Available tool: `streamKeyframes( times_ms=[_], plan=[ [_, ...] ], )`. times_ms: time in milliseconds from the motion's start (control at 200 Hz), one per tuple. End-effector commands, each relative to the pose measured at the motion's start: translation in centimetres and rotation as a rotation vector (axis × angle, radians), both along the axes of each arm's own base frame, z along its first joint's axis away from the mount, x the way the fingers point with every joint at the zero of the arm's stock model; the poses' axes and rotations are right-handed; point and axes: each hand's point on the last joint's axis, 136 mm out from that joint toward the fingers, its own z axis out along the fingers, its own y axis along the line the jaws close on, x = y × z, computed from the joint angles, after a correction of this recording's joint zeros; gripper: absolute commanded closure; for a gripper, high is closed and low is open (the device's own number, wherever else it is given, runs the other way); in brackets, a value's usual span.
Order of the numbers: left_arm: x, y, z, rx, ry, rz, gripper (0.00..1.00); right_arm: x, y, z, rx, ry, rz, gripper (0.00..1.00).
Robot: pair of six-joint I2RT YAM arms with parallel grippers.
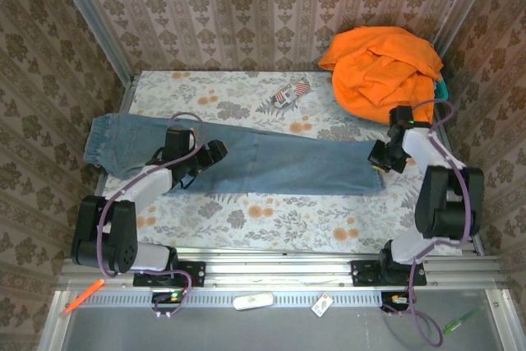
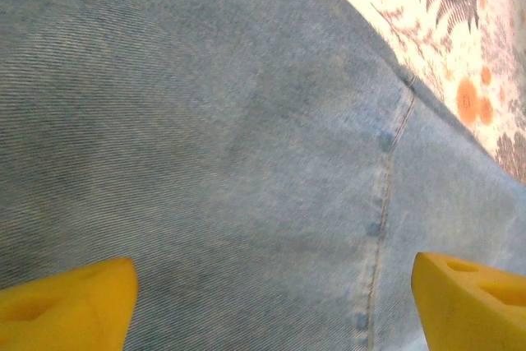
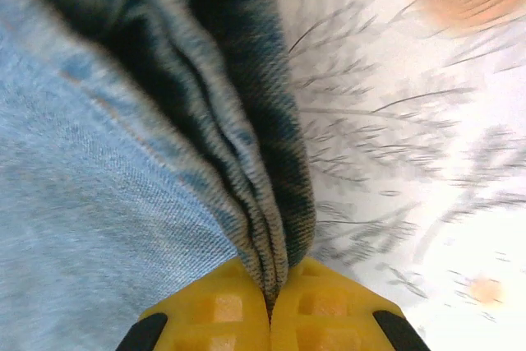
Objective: Fold and stack the trousers
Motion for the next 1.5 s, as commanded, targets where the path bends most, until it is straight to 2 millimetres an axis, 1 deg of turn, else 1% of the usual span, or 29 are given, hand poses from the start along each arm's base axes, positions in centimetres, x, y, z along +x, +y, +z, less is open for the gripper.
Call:
streamKeyframes(
  times_ms=[0,100,200,265,365,410,445,475,510,570,680,685,720,760,845,910,965,1035,1145,1200,1265,1310,1405,1495],
  plan=[
    [-1.0,-0.9,-0.1,0.022,0.005,-0.034,0.14,-0.8,-4.3,4.6,-0.151,-0.059,-0.1,1.0],
    [-0.9,-2.0,0.4,0.018,-0.013,-0.063,0.13,-1.3,-6.5,7.1,-0.199,-0.094,-0.157,1.0],
    [-1.0,-2.8,0.9,0.046,-0.014,-0.097,0.13,-1.0,-7.6,9.2,-0.201,-0.133,-0.182,1.0],
    [-1.3,-3.0,0.9,0.056,-0.011,-0.112,0.13,-0.5,-7.7,10.7,-0.199,-0.157,-0.175,1.0],
    [-1.9,-2.8,0.2,0.074,0.008,-0.115,0.13,0.5,-7.5,12.1,-0.182,-0.182,-0.159,1.0],
    [-2.3,-2.6,-0.2,0.077,0.016,-0.115,0.13,1.0,-7.1,12.4,-0.155,-0.198,-0.151,1.0],
    [-2.6,-2.6,-0.6,0.081,0.023,-0.117,0.13,1.5,-6.4,12.6,-0.12,-0.213,-0.138,1.0],
    [-2.9,-2.5,-0.9,0.087,0.03,-0.118,0.13,2.1,-5.3,12.8,-0.074,-0.233,-0.122,1.0],
    [-3.2,-2.2,-1.3,0.093,0.039,-0.115,0.13,2.7,-3.6,13.0,-0.019,-0.26,-0.089,1.0],
    [-3.7,-1.8,-1.8,0.105,0.048,-0.108,0.13,3.0,-0.9,13.1,0.006,-0.276,-0.036,1.0],
    [-4.2,-1.4,-1.6,0.108,0.041,-0.099,0.12,3.4,5.6,13.1,0.078,-0.292,0.096,1.0],
    [-4.2,-1.4,-1.6,0.108,0.04,-0.099,0.12,3.4,6.1,13.1,0.081,-0.293,0.107,1.0],
    [-4.3,-1.3,-1.4,0.109,0.036,-0.098,0.12,3.6,7.5,13.2,0.092,-0.3,0.121,1.0],
    [-4.4,-1.3,-1.1,0.111,0.03,-0.101,0.11,3.8,9.7,13.8,0.115,-0.321,0.162,1.0],
    [-4.4,-1.0,-0.5,0.122,0.023,-0.102,0.11,4.2,13.8,15.7,0.15,-0.373,0.219,1.0],
    [-4.5,-0.2,-0.5,0.155,0.041,-0.082,0.09,4.8,17.0,16.3,0.185,-0.392,0.252,1.0],
    [-4.6,0.2,-0.4,0.177,0.049,-0.08,0.09,5.2,19.8,16.3,0.211,-0.403,0.282,1.0],
    [-4.8,0.9,-0.3,0.179,0.056,-0.065,0.08,5.7,23.2,15.7,0.227,-0.388,0.324,1.0],
    [-4.9,2.3,0.2,0.171,0.048,-0.023,0.06,6.7,27.3,14.7,0.249,-0.376,0.348,1.0],
    [-5.0,3.0,0.5,0.173,0.043,-0.004,0.05,7.4,29.1,14.0,0.28,-0.377,0.328,1.0],
    [-5.1,4.0,0.8,0.185,0.043,0.018,0.04,8.1,31.9,13.4,0.338,-0.385,0.313,1.0],
    [-5.2,4.4,1.0,0.182,0.042,0.026,0.03,8.3,33.7,12.9,0.363,-0.372,0.316,1.0],
    [-5.3,5.0,1.4,0.173,0.041,0.038,0.03,8.9,36.5,12.1,0.365,-0.368,0.321,1.0],
    [-5.5,5.1,1.6,0.168,0.035,0.04,0.03,9.4,38.5,11.1,0.381,-0.343,0.315,1.0]
  ],
)
